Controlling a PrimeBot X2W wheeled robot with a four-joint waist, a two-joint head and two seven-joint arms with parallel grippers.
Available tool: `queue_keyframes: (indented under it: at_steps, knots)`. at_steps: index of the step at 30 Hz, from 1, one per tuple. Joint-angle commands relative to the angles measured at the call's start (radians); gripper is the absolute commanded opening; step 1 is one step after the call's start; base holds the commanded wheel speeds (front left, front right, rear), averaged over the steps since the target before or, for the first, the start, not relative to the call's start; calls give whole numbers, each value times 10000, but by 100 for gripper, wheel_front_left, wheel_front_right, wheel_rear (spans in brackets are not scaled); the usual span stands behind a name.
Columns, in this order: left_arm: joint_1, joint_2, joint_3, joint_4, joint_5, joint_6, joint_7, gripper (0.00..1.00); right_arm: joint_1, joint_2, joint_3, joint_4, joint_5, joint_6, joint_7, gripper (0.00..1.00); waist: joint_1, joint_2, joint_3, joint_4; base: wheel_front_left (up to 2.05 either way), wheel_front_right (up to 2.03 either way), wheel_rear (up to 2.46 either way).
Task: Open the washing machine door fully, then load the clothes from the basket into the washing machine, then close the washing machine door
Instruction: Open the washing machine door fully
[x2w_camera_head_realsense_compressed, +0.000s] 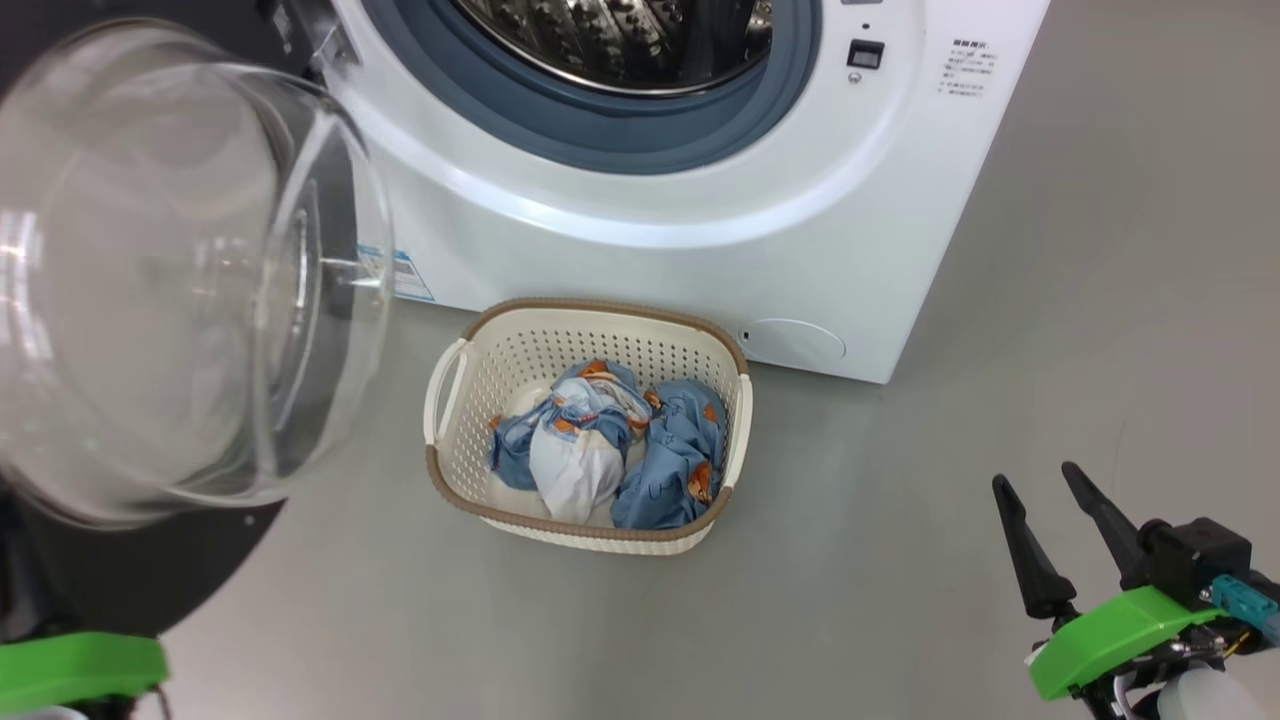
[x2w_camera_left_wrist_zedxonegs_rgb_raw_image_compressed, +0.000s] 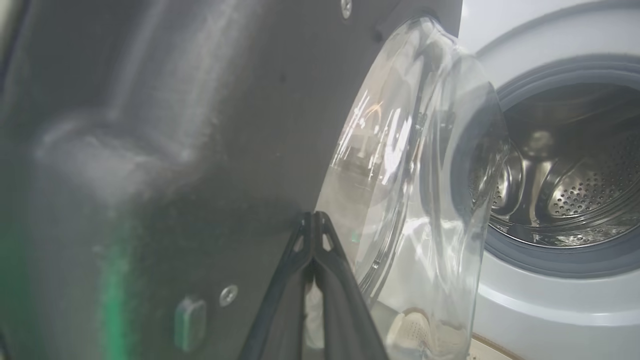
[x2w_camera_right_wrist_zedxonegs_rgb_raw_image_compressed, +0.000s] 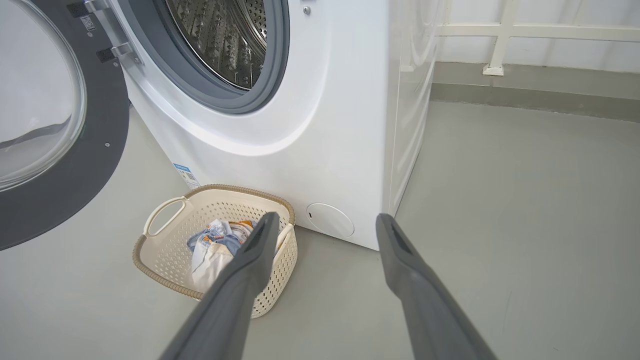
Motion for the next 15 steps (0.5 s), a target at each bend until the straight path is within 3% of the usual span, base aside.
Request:
queue_keyframes:
  at_steps: [1, 15]
  knots:
    - [-357, 510, 621, -113, 52, 107, -65, 0, -223, -156, 256, -244, 25, 16, -122, 100, 1, -1, 73, -26, 0, 0, 0]
    - [-1414, 1243, 2185, 1079, 553, -215, -65, 0, -449, -313, 190, -327, 26, 16, -122, 100, 1, -1, 669, 64, 0, 0, 0]
